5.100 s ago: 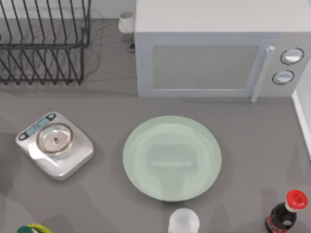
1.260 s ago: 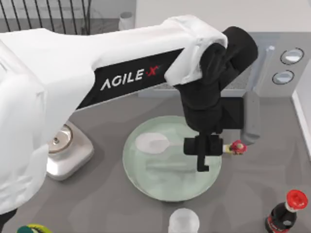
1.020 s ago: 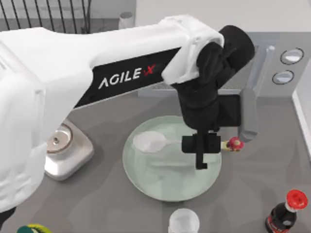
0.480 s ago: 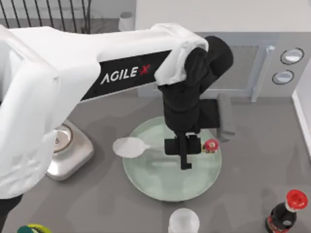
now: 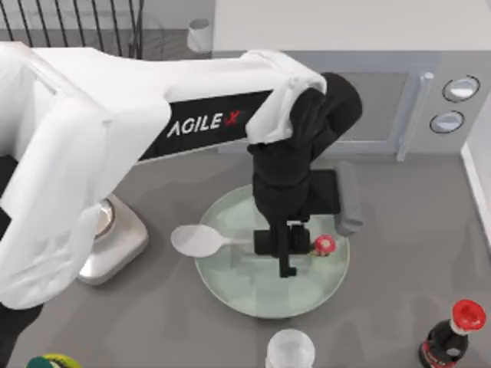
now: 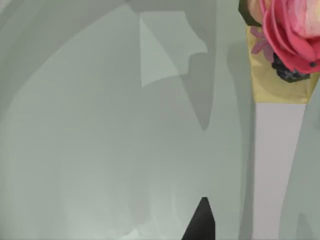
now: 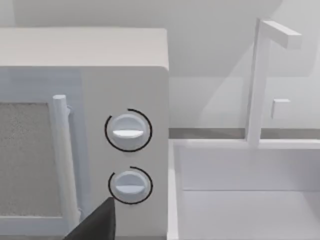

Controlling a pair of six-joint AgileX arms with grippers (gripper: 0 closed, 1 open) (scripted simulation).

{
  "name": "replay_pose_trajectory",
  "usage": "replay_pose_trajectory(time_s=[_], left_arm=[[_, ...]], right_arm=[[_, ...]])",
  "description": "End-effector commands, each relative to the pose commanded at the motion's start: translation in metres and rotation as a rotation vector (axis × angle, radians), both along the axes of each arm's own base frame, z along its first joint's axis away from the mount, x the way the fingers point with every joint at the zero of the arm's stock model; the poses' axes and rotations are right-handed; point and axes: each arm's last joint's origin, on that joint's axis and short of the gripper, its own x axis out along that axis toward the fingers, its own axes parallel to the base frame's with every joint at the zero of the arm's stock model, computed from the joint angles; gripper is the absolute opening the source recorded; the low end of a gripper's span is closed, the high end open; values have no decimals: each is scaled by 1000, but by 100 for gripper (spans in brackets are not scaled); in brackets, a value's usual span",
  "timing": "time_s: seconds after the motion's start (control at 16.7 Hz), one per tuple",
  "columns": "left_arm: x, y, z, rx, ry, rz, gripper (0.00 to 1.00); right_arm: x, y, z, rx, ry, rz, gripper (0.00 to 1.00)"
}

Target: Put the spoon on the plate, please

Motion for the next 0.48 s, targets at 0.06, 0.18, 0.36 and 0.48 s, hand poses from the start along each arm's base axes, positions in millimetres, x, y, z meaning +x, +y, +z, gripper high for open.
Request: replay_pose_trajectory(time_s=[0.06, 0.18, 0.36, 0.48], left_arm=[[0, 0, 0, 0, 0, 0, 15], [0, 0, 0, 0, 0, 0, 30], [0, 0, 0, 0, 0, 0, 53], [0, 0, 0, 0, 0, 0, 68]], right_arm=[[0, 0, 0, 0, 0, 0, 100], [0, 0, 0, 0, 0, 0, 100], [0, 0, 0, 0, 0, 0, 100], [0, 0, 0, 0, 0, 0, 100]])
